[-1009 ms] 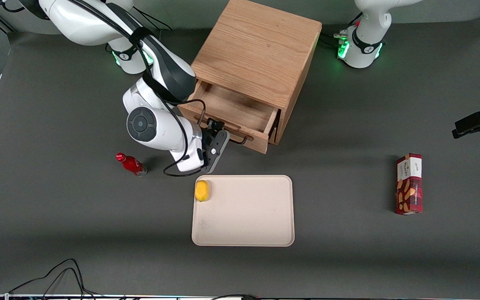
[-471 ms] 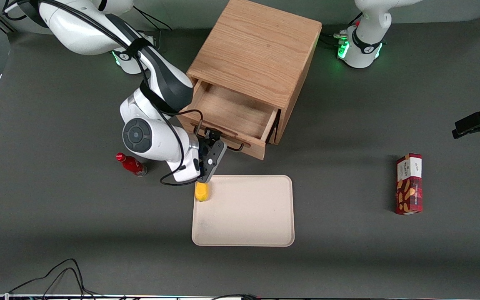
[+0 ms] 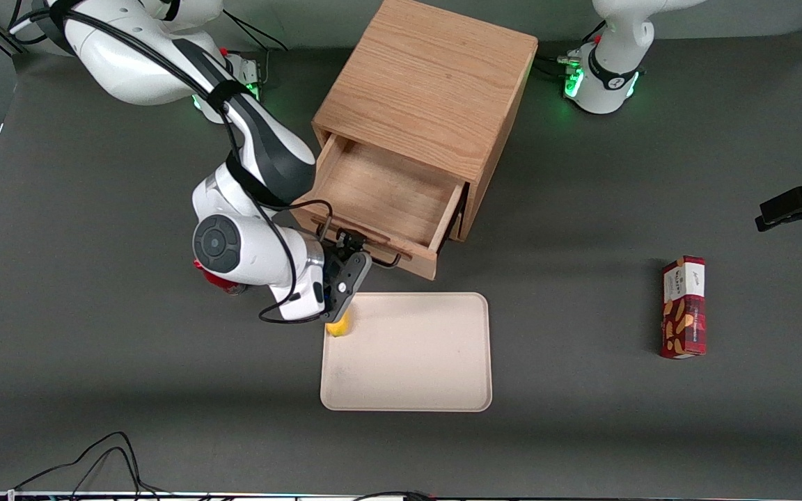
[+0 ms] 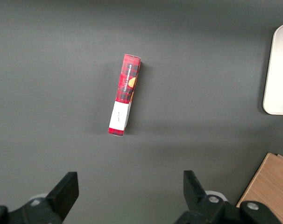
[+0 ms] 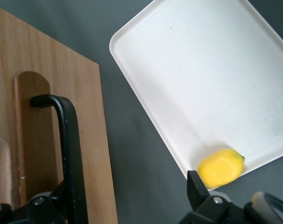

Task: Open upper drawer
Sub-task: 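Pull the upper drawer outward by its handle with the right gripper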

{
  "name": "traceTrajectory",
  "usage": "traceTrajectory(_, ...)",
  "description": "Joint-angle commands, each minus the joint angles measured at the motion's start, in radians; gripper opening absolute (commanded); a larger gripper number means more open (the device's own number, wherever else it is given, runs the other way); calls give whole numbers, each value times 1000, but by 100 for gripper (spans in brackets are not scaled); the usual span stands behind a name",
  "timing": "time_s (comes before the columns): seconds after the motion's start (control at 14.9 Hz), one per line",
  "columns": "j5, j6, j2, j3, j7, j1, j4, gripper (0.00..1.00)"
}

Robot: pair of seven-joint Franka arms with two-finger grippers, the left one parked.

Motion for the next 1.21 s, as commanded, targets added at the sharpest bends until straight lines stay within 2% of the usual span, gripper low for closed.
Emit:
traceTrajectory(0.0,-14,-24,32,-1,-34,2,51,100)
traceTrajectory(0.54,-14,-24,55,-41,-46,2,103,100)
traceTrajectory(1.14,-14,-24,69,-45,-48,-21,137,100)
